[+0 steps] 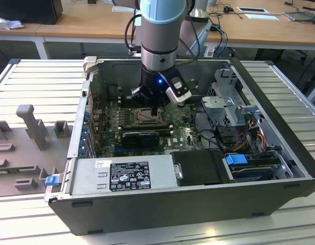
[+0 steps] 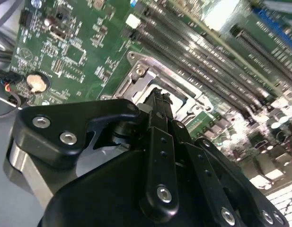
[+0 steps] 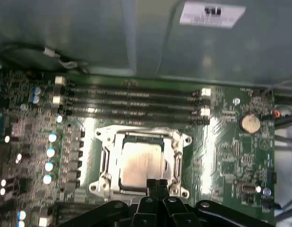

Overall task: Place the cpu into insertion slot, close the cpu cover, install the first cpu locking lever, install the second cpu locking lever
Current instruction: 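Install the second cpu locking lever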

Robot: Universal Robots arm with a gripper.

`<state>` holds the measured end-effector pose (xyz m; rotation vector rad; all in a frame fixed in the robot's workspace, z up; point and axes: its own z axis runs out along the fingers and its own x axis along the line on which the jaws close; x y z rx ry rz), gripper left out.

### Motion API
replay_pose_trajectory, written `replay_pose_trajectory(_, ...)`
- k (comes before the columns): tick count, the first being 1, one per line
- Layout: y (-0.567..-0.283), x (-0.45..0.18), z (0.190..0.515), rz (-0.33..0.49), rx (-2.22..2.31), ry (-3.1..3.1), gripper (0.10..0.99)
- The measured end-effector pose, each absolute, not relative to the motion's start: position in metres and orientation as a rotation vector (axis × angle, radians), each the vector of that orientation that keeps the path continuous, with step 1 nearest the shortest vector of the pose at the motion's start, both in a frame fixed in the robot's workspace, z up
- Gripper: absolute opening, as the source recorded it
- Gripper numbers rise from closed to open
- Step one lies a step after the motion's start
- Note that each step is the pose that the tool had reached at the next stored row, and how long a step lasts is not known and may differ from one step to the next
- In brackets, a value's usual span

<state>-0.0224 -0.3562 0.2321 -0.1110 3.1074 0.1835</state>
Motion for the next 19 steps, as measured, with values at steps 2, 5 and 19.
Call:
replay_pose_trajectory(2, -0.357, -0.022, 0.233, 0.184, -0.111, 3.11, 0.106)
replay_pose_trajectory(5, -0.368, -0.022, 0.233, 0.188, -0.111, 3.112, 0.106)
replay_pose_trajectory(19, -0.39, -0.063, 0.232, 0.272, -0.114, 3.105, 0.106)
